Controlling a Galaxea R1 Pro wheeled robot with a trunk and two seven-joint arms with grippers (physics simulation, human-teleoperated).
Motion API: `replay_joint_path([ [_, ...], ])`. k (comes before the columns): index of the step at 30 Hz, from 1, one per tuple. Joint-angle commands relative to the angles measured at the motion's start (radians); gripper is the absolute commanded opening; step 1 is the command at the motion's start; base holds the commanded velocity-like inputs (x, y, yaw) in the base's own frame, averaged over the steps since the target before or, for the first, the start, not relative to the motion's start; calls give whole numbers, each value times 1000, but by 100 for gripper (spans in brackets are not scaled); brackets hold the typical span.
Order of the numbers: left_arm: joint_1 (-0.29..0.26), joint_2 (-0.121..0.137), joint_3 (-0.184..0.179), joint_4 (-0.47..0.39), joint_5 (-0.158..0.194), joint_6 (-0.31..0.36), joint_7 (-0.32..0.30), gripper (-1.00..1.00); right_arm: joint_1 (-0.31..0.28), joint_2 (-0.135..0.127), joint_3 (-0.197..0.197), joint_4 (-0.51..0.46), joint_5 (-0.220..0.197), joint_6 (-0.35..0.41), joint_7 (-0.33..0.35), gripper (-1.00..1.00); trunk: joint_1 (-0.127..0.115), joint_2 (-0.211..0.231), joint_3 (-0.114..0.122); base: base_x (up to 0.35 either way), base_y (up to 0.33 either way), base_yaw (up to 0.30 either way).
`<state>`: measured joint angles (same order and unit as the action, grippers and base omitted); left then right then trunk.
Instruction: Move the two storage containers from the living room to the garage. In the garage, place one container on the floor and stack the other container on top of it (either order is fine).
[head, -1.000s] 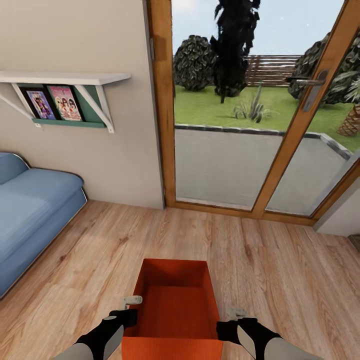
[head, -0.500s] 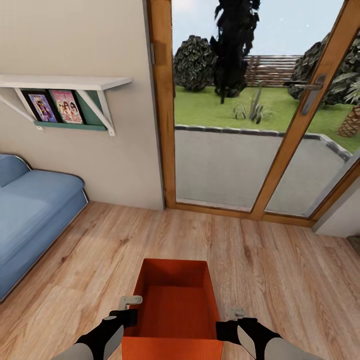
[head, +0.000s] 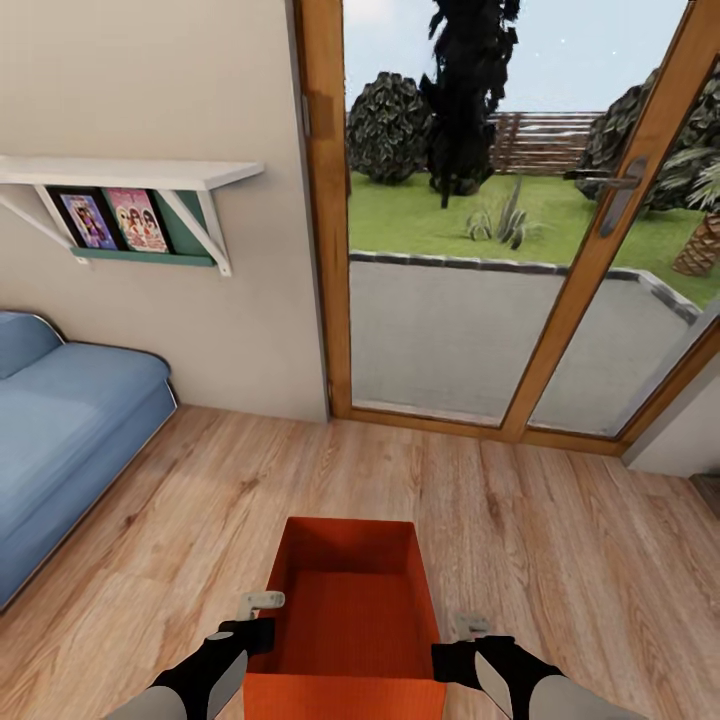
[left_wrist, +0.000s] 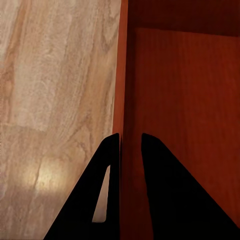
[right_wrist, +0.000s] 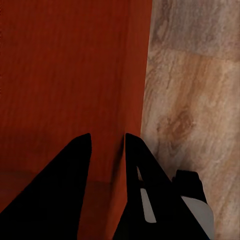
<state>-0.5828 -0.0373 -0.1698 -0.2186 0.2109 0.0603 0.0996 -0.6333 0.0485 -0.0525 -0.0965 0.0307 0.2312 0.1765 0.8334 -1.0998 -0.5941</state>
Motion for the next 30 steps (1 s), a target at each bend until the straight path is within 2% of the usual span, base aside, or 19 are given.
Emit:
replay_joint_path([
  [1,0,0,-4,-2,-1,6,13,-100,0,1,3,-2,-18,8,12,-100,-4,7,2,0,0,0],
  [7,0,0,-4,-2,-1,6,13,-100,0,0,3,-2,-17,8,38,-100,-27,49,21,0,0,0],
  [19,0,0,-4,-2,-1,6,13,-100,0,-1,2,-2,-15,7,44,-100,-27,49,21,0,0,0],
  [30,0,0,-4,-2,-1,-1,12,-100,0,-1,2,-2,-15,6,44,-100,-69,126,56,0,0,0],
])
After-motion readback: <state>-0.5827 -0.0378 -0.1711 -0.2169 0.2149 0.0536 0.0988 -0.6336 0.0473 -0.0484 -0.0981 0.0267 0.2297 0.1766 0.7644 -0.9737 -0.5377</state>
